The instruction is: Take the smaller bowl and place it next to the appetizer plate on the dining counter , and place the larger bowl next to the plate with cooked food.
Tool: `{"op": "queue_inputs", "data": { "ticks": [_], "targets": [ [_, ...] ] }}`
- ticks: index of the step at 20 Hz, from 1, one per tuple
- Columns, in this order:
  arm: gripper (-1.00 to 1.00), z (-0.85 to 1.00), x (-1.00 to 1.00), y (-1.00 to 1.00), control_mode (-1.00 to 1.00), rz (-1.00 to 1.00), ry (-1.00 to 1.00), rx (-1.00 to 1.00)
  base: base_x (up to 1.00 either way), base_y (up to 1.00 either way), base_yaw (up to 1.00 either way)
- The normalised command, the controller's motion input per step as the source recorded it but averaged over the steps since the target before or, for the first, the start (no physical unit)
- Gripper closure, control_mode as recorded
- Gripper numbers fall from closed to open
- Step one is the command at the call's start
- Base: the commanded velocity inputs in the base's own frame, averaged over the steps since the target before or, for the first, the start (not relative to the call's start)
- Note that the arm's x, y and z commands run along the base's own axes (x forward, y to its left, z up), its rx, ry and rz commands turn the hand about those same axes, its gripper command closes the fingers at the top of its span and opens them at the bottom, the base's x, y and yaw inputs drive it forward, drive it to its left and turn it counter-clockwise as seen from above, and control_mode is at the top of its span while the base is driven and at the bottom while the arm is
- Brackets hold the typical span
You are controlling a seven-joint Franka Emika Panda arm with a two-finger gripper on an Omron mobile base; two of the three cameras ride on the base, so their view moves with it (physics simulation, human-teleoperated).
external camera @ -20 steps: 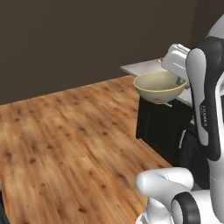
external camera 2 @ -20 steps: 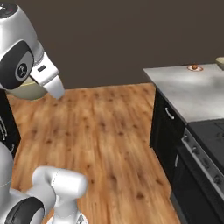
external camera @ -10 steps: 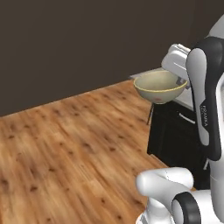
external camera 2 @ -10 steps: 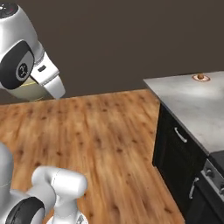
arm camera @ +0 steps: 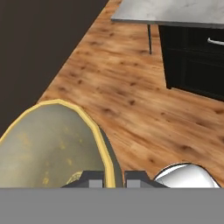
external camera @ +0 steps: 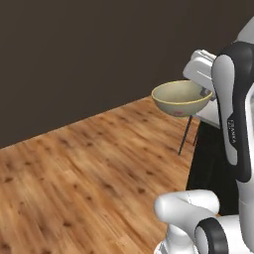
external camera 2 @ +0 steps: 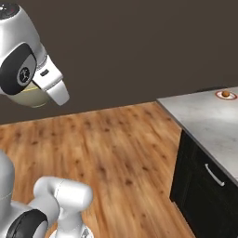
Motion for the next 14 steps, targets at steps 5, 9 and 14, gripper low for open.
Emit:
{"op": "queue_inputs", "data": {
  "ticks": [5,9,14],
  "targets": [
    [1.0,0.0,0.0,0.0,1.0,0.0,0.0,0.0,1.0,0.13,-0.28],
    [1.0,0.0,0.0,0.0,1.0,0.0,0.0,0.0,1.0,0.04,-0.35],
    [1.0,0.0,0.0,0.0,1.0,0.0,0.0,0.0,1.0,0.12,-0.37]
  ]
}}
